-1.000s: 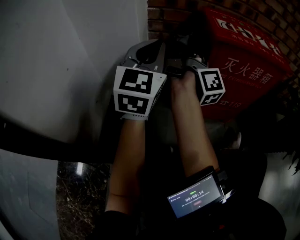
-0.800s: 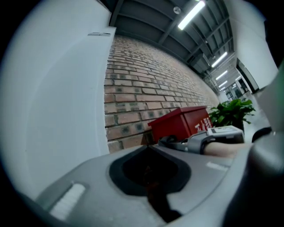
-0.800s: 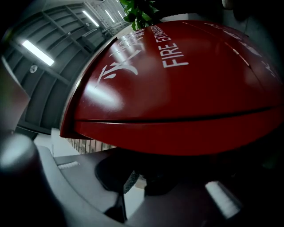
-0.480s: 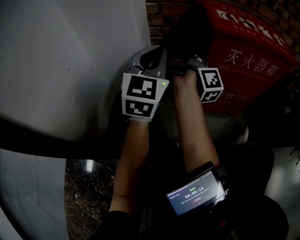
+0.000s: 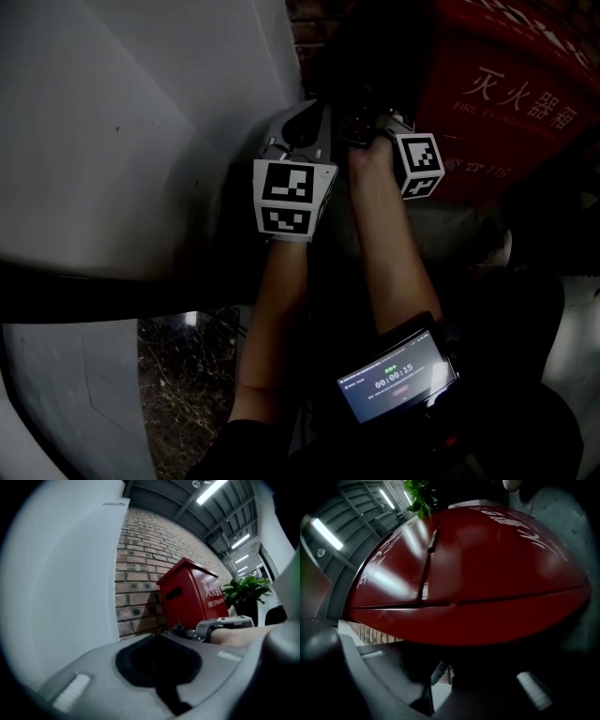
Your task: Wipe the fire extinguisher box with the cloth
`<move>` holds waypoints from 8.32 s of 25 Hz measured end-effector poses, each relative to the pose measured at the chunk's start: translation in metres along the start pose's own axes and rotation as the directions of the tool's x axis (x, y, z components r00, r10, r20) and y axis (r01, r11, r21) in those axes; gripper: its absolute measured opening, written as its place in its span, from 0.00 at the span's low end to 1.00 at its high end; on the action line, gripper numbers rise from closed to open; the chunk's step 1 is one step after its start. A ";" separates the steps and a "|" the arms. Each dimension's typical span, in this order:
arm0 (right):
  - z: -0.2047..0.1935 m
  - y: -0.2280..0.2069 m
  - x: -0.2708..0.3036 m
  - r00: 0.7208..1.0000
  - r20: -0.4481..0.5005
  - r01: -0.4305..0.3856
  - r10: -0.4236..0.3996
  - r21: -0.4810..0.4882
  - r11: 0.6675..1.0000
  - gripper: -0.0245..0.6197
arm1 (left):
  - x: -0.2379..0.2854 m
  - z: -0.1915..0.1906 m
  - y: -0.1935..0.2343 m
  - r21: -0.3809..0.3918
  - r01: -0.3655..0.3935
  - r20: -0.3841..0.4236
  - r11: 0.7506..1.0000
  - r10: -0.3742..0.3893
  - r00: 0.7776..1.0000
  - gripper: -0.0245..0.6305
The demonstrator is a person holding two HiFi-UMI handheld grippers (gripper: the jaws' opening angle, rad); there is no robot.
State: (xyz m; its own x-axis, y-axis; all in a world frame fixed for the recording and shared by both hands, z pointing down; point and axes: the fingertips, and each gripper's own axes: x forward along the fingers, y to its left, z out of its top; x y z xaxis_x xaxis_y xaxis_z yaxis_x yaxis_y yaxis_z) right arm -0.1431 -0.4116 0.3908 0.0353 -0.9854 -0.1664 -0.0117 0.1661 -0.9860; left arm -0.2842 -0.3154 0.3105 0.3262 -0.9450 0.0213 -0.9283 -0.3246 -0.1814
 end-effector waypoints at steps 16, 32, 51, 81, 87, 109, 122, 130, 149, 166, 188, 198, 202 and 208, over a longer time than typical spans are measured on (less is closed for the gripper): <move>-0.002 -0.162 -0.038 0.983 0.021 0.182 -0.182 -0.016 0.983 0.09 | 0.026 -0.113 -0.017 0.001 -0.005 -0.069 1.000 0.005 0.998 0.04; -0.009 -0.273 -0.066 0.928 -0.002 0.371 -0.371 -0.019 0.928 0.09 | 0.033 -0.199 -0.040 -0.048 0.022 -0.206 0.999 -0.031 0.978 0.04; -0.062 -0.022 -0.049 0.970 -0.235 -0.079 0.063 -0.059 0.995 0.09 | -0.034 -0.020 0.002 -0.081 -0.011 -0.040 0.997 0.008 0.999 0.04; -0.001 0.085 -0.035 0.964 -0.131 -0.238 0.229 -0.053 0.970 0.09 | -0.044 0.041 -0.040 -0.039 0.021 -0.001 0.999 -0.021 1.000 0.04; -0.002 0.034 -0.042 0.978 -0.134 -0.168 0.159 -0.064 0.984 0.09 | -0.038 -0.002 -0.044 -0.051 0.021 -0.034 0.998 -0.023 0.999 0.04; -0.012 -0.149 -0.074 0.978 -0.119 0.181 -0.170 0.089 0.980 0.09 | -0.015 -0.167 -0.056 -0.174 0.076 -0.140 0.982 -0.101 0.985 0.04; -0.013 -0.234 -0.103 0.921 -0.155 0.368 -0.359 0.034 0.929 0.09 | -0.006 -0.192 -0.072 -0.108 0.119 -0.215 0.987 -0.140 0.966 0.04; -0.030 -0.247 -0.108 0.893 -0.297 0.298 -0.337 -0.171 0.939 0.09 | -0.013 -0.194 -0.062 -0.041 0.088 -0.245 0.995 -0.095 0.965 0.04; -0.018 0.012 -0.151 0.670 -0.727 -0.711 -0.151 -0.687 0.151 0.09 | -0.052 -0.048 -0.082 -0.079 -0.078 -0.134 0.994 0.067 0.989 0.04; 0.094 0.136 -0.131 0.678 -0.595 -0.678 -0.432 -0.280 -0.680 0.09 | -0.005 0.105 -0.164 -0.061 -0.014 -0.075 0.998 0.009 0.997 0.04; 0.100 0.293 -0.135 0.711 -0.479 -0.522 -0.514 0.129 -0.843 0.09 | -0.017 0.234 -0.165 -0.014 0.013 0.035 1.000 -0.013 0.999 0.04; 0.054 0.330 -0.047 0.746 -0.439 -0.449 -0.501 0.224 -0.865 0.09 | 0.007 0.248 -0.132 -0.017 -0.010 0.043 1.000 0.011 0.999 0.04; 0.038 0.328 0.007 0.753 -0.426 -0.471 -0.502 0.184 -0.863 0.09 | 0.022 0.239 -0.112 -0.014 -0.036 0.027 0.999 0.036 0.999 0.04; 0.011 0.302 0.062 0.760 -0.394 -0.446 -0.517 0.262 -0.856 0.09 | 0.032 0.232 -0.099 -0.005 -0.034 0.027 0.999 0.034 0.999 0.04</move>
State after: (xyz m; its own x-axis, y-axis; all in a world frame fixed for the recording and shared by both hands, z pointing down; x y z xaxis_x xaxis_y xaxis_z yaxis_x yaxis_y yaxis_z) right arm -0.1334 -0.4221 0.0828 -0.3610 -0.8493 0.3853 0.2560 0.3071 0.9166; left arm -0.1403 -0.3047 0.1013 0.2994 -0.9541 -0.0109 -0.9397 -0.2929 -0.1769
